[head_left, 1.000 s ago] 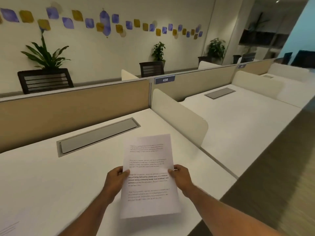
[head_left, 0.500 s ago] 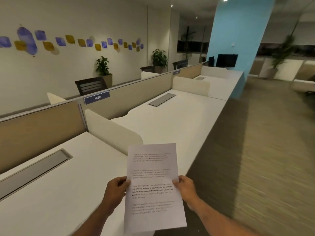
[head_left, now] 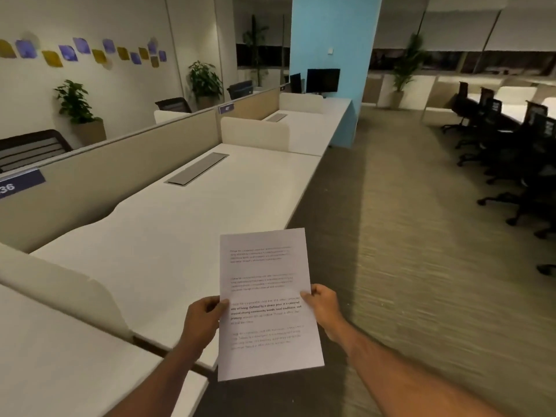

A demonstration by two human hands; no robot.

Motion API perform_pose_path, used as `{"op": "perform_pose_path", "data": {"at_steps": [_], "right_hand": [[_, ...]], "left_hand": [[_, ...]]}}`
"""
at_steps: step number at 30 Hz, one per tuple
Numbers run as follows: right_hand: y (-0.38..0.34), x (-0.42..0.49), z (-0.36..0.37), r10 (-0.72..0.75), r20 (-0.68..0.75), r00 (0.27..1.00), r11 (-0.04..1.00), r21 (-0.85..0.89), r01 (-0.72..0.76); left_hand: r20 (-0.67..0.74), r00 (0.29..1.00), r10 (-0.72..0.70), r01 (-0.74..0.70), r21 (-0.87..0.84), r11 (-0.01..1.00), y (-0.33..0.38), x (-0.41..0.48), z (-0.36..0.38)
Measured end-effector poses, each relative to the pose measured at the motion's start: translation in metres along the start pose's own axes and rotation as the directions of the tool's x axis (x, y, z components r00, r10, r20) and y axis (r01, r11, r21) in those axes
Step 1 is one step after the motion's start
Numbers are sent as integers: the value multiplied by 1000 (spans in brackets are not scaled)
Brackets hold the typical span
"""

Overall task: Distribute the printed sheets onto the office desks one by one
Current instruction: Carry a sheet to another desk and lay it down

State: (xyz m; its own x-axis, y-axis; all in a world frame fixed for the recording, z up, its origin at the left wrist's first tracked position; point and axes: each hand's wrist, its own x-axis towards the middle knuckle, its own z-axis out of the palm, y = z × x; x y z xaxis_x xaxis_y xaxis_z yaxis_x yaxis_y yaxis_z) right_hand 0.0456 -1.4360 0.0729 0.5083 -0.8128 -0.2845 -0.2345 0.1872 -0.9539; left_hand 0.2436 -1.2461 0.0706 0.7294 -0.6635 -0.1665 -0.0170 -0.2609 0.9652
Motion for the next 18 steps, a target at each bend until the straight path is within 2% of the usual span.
{"op": "perform_pose_path", "data": {"at_steps": [9, 18], "right_hand": [[-24, 124, -78, -51, -203, 978, 998, 33, 59], [-76, 260, -138, 2, -353, 936, 997, 67, 23]], "left_hand": [[133, 990, 44, -43, -8, 999, 36, 150, 101], [314, 948, 59, -50, -38, 998, 98, 317, 192]]}}
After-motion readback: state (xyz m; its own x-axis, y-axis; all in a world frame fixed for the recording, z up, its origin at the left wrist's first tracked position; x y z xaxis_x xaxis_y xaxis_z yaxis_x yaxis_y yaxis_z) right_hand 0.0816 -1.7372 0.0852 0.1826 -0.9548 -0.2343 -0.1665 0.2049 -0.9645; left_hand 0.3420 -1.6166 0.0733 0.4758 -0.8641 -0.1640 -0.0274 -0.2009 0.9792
